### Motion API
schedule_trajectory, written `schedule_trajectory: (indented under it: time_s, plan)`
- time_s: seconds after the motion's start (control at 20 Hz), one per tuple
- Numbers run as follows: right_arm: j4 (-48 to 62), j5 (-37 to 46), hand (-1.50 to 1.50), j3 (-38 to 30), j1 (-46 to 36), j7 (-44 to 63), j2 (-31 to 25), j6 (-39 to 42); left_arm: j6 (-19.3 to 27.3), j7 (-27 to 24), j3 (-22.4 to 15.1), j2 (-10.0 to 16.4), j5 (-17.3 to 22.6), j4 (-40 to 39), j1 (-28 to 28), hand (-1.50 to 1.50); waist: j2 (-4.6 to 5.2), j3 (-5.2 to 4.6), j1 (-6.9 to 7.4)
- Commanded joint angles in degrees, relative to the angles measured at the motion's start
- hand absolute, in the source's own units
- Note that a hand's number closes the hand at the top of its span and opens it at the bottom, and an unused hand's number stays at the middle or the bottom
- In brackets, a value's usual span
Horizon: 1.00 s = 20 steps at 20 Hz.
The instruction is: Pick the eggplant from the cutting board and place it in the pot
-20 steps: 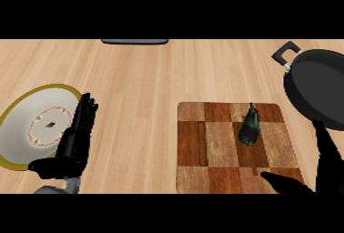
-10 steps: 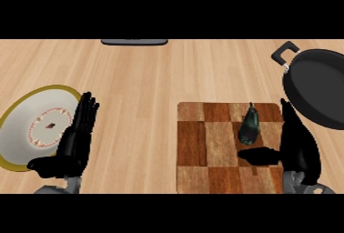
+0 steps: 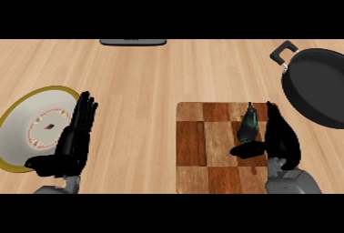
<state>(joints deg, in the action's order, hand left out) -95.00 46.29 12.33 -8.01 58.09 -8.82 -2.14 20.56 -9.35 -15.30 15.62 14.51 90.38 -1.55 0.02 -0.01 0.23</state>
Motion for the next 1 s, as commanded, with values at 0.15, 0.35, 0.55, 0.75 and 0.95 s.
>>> schedule_trajectory:
  time_s: [0.15,0.35,0.55,0.75,0.95]
  plan:
    - [9.4,4.1,-1.5,0.1,-2.7,-1.6,5.5,-3.6,-1.5,0.5,1.9,-2.1,-3.5,1.0,1.5,0.0,0.0,0.02,0.06]
    - [7.5,2.6,-1.5,-3.4,-0.3,-4.4,3.0,-0.1,-2.8,-0.2,3.8,-5.4,-5.7,-2.5,-0.6,0.0,-0.03,0.01,-0.21]
    - [14.2,4.7,-1.5,-3.6,-2.6,-5.6,5.4,-3.4,-6.6,-0.6,5.7,-3.9,-5.3,-1.1,1.6,0.0,-0.01,0.01,-0.05]
    - [14.4,4.0,-1.5,-4.7,0.7,-9.7,5.4,-5.3,-6.2,3.0,6.3,-5.0,-6.8,2.8,2.3,0.0,-0.05,0.02,-0.14]
    - [20.6,7.7,1.5,-5.8,-5.4,-12.5,2.6,-7.0,-6.0,5.1,6.7,-5.5,-7.3,1.2,-0.3,0.0,0.06,0.03,0.11]
